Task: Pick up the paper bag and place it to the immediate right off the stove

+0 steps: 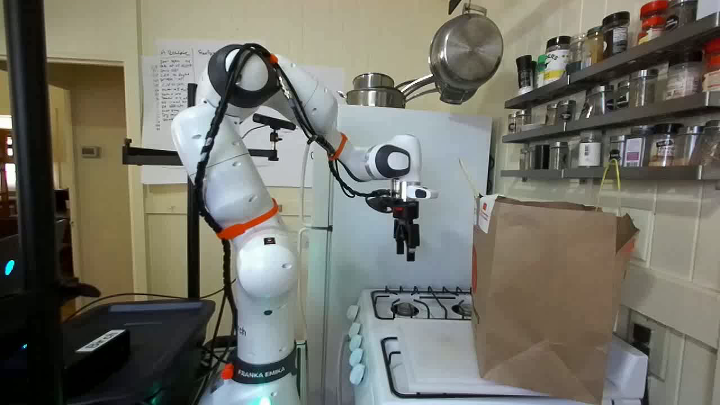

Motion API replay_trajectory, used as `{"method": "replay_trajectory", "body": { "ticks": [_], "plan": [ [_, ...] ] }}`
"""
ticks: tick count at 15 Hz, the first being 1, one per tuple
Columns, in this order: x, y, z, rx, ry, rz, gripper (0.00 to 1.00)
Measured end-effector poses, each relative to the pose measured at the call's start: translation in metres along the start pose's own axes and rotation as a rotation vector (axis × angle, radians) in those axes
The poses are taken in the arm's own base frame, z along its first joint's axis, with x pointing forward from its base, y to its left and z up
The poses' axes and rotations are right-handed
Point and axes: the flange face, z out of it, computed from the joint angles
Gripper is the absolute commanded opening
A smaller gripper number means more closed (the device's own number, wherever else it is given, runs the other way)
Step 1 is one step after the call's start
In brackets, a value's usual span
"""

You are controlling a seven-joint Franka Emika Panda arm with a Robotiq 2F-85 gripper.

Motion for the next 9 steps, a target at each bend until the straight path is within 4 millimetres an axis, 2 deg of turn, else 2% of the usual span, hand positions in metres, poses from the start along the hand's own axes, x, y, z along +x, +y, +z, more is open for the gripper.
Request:
{"method": "replay_trajectory", "body": {
  "ticks": [7,9],
  "plan": [
    [0.0002,0.0003,-0.0001,0.000,0.000,0.000,1.00],
    [0.0036,0.0027,-0.0072,-0.004,0.022,0.002,1.00]
  ]
}}
